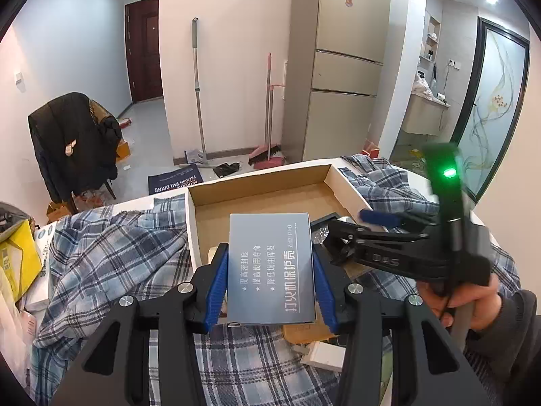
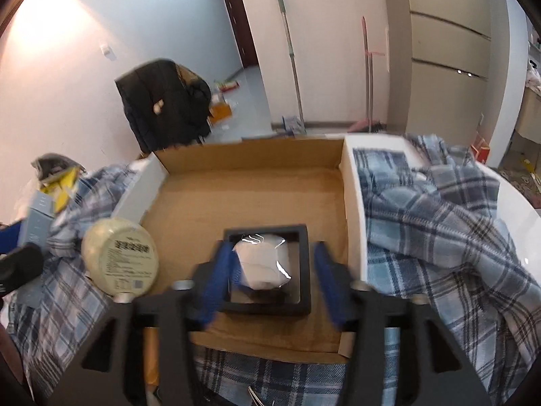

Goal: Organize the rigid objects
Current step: 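Carry the card box and block over the cardboard box with both grippers, then release the block and card box into the box, then withdraw both grippers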

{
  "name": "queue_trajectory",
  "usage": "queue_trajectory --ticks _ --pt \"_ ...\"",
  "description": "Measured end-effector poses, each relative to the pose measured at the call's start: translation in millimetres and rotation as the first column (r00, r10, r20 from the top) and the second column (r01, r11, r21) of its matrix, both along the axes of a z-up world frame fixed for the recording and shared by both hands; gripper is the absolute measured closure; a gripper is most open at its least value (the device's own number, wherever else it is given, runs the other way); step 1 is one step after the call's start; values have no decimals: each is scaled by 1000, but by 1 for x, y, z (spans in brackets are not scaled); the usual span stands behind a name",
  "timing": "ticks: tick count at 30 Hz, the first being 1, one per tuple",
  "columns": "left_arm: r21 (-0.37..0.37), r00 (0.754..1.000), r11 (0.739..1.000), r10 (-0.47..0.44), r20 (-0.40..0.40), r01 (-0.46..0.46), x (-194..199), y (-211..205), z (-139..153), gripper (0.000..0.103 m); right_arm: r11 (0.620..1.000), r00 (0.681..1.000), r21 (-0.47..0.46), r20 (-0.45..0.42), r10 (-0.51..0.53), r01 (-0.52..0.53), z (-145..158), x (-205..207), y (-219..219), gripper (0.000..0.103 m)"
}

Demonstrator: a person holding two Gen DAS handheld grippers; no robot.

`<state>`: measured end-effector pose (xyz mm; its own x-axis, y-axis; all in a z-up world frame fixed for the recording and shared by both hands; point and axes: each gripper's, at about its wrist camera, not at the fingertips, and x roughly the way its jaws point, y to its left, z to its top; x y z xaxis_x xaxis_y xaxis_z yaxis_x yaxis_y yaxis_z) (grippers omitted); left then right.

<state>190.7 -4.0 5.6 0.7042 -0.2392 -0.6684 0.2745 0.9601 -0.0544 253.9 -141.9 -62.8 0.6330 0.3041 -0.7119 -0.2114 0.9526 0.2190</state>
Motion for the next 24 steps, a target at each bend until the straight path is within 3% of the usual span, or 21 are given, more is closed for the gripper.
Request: queue_trajectory --ticks 4,10,21,24 --pt "-2 1000 1000 12 6 -12 5 -6 3 54 999 995 27 94 -45 42 25 -12 -14 41" --pt "-14 999 998 54 -1 -54 26 -23 1 54 985 956 33 239 -172 170 54 -28 -42 41" --pt "-2 994 998 64 -89 -64 50 -61 -31 54 973 956 89 186 -225 212 49 -21 -62 41" --pt "42 992 996 83 -95 -80 54 -70 -40 54 971 959 107 163 -231 215 47 -19 -66 41"
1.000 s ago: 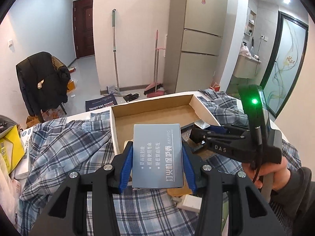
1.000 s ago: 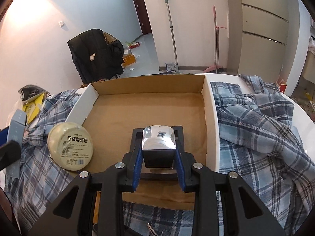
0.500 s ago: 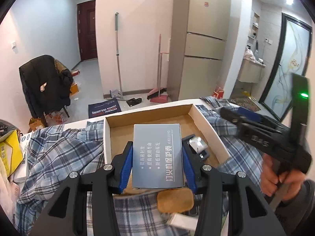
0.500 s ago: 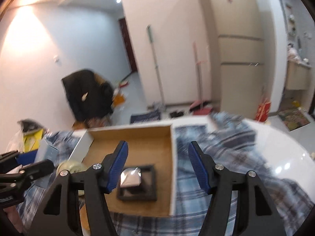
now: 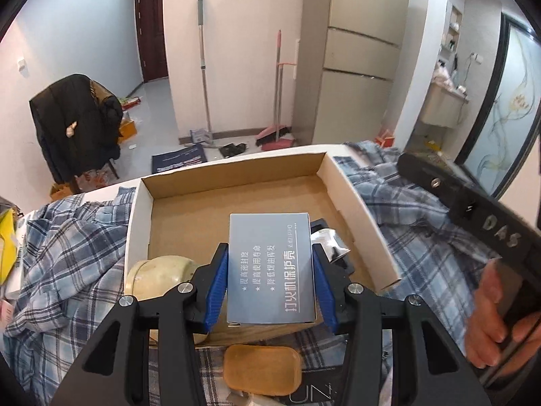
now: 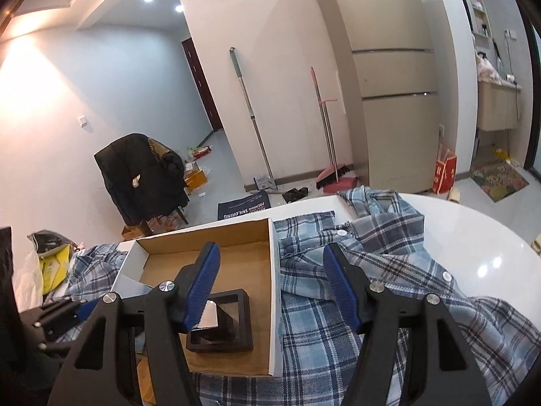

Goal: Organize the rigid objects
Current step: 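Release the block and card box into the box, then withdraw both grippers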

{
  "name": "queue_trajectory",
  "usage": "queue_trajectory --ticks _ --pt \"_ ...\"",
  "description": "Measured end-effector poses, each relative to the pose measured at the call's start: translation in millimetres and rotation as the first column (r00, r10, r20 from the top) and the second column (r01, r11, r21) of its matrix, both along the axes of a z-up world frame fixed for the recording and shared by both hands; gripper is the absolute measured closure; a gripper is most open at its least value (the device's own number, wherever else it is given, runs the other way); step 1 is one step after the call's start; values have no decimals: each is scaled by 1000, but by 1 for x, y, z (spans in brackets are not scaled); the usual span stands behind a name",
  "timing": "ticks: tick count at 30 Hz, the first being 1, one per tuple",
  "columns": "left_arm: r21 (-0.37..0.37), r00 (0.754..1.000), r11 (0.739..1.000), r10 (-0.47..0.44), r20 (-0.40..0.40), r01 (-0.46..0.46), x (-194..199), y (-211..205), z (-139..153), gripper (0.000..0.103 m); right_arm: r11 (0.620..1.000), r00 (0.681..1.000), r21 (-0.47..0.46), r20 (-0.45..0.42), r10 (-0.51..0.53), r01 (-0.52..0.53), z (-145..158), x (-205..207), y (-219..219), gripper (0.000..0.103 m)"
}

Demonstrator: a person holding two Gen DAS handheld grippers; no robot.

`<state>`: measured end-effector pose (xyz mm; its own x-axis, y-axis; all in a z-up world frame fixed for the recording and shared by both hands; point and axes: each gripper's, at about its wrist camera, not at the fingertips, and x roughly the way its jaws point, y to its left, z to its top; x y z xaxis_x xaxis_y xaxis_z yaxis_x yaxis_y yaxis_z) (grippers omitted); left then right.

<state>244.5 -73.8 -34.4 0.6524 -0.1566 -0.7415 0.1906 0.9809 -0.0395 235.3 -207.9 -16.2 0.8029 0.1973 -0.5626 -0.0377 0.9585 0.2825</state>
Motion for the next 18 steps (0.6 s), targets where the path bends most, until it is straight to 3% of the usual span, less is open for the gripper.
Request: queue_trajectory --ticks 10,18 --pt "38 998 998 53 -40 -52 18 -2 -30 54 1000 1000 -2 -20 -10 10 -8 4 -1 41" --pt "58 998 997 49 -39 -46 19 -5 -37 54 1000 1000 -10 -18 -1 0 -8 4 1 41"
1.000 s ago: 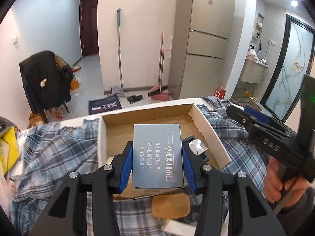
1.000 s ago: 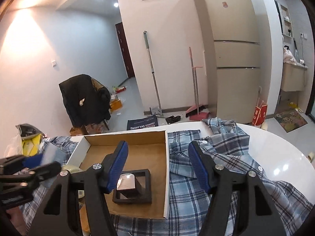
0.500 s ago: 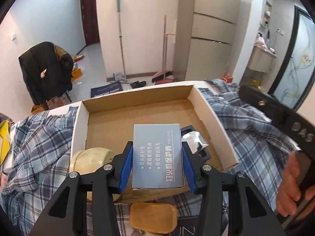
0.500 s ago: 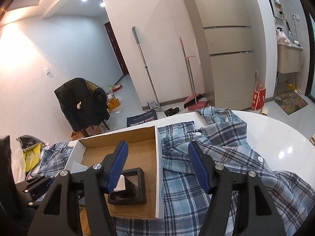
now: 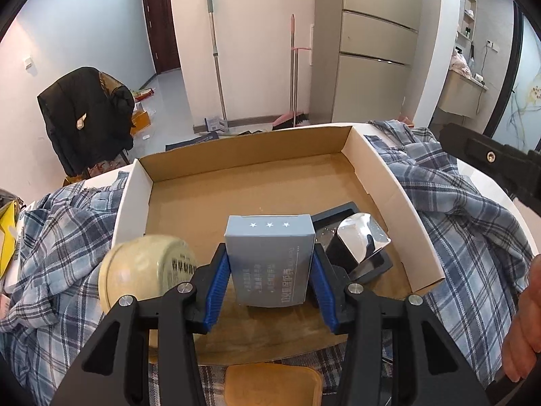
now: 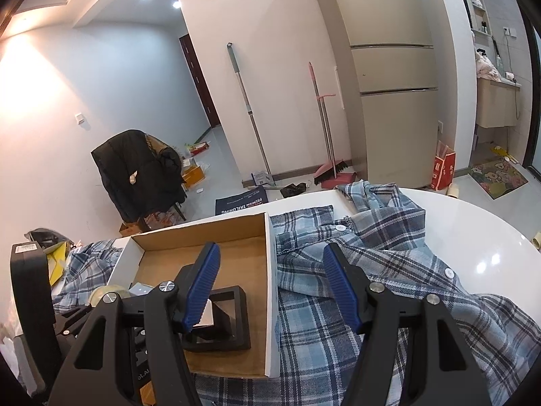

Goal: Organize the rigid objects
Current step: 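Release the block and card box into the box, then withdraw both grippers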

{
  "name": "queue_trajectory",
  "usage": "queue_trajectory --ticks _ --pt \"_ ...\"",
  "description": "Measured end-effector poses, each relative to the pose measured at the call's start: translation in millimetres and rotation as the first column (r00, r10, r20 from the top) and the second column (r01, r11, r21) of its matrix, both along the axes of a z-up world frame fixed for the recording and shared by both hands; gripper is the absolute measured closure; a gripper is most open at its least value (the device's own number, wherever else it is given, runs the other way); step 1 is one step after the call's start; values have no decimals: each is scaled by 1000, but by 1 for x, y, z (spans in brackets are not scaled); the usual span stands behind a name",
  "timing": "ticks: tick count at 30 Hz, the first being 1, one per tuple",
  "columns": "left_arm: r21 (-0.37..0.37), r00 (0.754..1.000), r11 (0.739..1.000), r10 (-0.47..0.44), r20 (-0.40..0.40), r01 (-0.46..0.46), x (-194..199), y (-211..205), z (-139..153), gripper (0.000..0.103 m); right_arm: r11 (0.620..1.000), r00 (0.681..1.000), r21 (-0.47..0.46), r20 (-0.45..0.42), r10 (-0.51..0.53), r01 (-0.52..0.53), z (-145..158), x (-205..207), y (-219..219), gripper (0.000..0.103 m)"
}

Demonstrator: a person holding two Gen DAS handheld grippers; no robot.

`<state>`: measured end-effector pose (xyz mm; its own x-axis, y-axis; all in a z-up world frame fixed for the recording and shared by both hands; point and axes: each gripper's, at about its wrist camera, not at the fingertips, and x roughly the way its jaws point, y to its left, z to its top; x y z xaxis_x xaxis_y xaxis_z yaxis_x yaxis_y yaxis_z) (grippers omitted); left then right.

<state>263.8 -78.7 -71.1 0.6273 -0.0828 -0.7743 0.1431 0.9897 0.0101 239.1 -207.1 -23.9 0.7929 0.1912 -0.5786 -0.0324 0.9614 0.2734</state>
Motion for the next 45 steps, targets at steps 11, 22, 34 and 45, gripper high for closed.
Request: queue_trajectory --ticks 11,22,34,45 --pt "12 1000 1000 -14 25 13 -12 -3 11 35 1000 1000 29 12 4 -4 7 -5 -3 41" --pt "-25 957 998 -41 288 51 -96 41 95 22 1000 990 -21 144 8 -5 66 -54 -9 41" --pt "-112 864 992 10 503 54 -181 78 122 14 999 985 -46 170 -1 9 82 -129 5 37" --pt "-3 861 998 -54 507 64 -188 72 88 5 995 993 -94 112 32 -22 57 -155 6 31"
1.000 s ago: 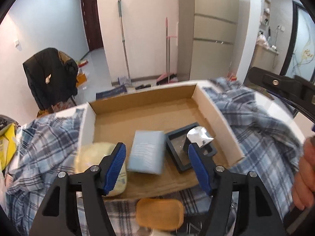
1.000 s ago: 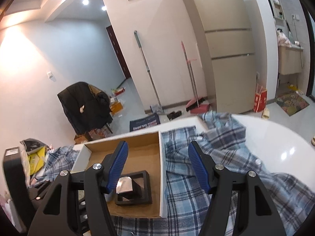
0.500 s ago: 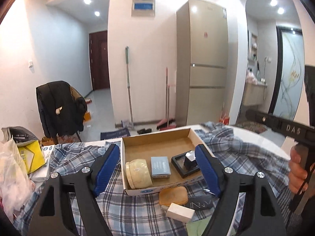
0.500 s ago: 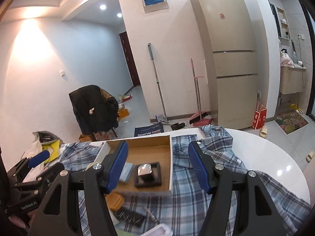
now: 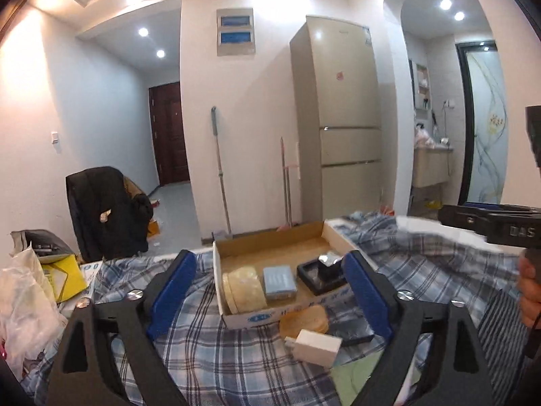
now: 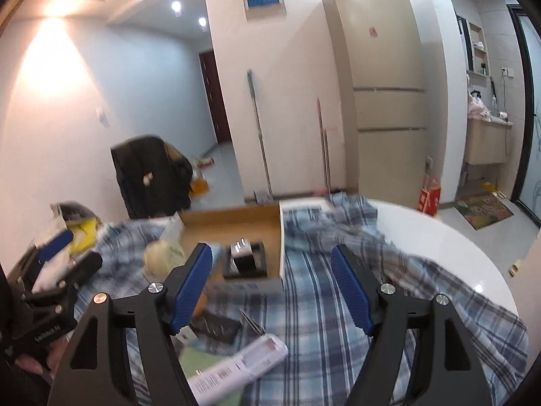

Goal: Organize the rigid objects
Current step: 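Release the block and card box into the box, then withdraw both grippers, then grasp the white square plug on the shirt with the left gripper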

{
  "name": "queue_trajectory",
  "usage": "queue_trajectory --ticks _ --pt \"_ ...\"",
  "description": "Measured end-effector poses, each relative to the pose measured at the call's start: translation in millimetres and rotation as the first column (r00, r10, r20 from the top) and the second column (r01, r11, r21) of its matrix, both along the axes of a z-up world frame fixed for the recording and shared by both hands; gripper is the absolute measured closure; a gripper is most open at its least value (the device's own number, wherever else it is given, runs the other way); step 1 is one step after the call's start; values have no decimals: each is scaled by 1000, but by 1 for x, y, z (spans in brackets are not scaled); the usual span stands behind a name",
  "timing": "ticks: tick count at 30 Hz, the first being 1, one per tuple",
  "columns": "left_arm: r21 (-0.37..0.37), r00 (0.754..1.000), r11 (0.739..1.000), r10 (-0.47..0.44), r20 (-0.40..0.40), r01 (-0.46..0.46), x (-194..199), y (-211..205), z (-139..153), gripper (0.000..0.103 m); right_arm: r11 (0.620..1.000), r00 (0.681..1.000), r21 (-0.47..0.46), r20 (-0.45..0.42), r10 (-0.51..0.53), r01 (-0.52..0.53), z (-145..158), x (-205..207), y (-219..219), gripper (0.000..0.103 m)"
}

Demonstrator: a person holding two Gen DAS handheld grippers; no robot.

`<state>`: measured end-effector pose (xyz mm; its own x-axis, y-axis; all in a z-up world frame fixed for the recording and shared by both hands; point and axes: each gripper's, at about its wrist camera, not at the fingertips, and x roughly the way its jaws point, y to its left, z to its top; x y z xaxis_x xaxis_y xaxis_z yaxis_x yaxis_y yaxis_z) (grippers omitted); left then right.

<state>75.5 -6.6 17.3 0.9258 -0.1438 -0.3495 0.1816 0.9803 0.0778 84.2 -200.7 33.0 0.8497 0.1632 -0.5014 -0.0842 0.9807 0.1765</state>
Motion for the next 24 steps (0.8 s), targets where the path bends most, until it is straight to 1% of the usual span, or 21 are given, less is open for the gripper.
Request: queue_trajectory --ticks 1,3,6,9,11,13,18,19,20,21,22,23,24 --pt "5 1000 1000 23 -18 -23 5 0 -4 0 1000 1000 12 -11 9 -9 -5 0 -1 31" --pt "-10 998 999 32 -46 -32 11 2 -12 0 1000 1000 15 -25 7 -7 -12 2 -3 31" --pt "-45 995 999 -8 -97 4 18 7 -22 0 1000 1000 19 -30 -7 7 -20 5 -9 31" --pt "-43 992 998 -51 -111 47 21 7 -29 0 1000 999 17 -40 -4 4 -26 9 -12 31" --pt "-14 990 998 -63 -124 62 23 3 -34 0 1000 999 10 -47 2 -2 -30 9 -12 31" --pt "40 989 998 -48 -140 54 26 -5 -41 0 1000 998 3 -56 7 -7 -34 9 -11 31" --pt "92 968 981 -147 -204 168 29 -20 -55 0 999 996 -6 -77 37 -37 -42 10 -8 31" --pt "97 956 973 -183 -229 209 29 -24 -58 0 999 996 -11 -80 39 -40 -43 10 -8 31" --pt "86 944 967 -213 -254 241 30 -26 -60 1 999 996 -14 -82 42 -43 -44 10 -7 31" --pt "46 917 955 -267 -297 293 33 -27 -63 2 999 995 -15 -86 46 -47 -44 10 -7 31" --pt "2 891 944 -312 -330 331 36 -28 -66 8 999 995 -14 -89 49 -51 -45 10 -7 31" --pt "-20 877 937 -333 -346 348 39 -28 -68 13 998 994 -12 -91 53 -54 -45 10 -7 31" --pt "-25 871 934 -340 -355 355 41 -29 -70 15 998 994 -11 -92 56 -57 -45 10 -7 31"
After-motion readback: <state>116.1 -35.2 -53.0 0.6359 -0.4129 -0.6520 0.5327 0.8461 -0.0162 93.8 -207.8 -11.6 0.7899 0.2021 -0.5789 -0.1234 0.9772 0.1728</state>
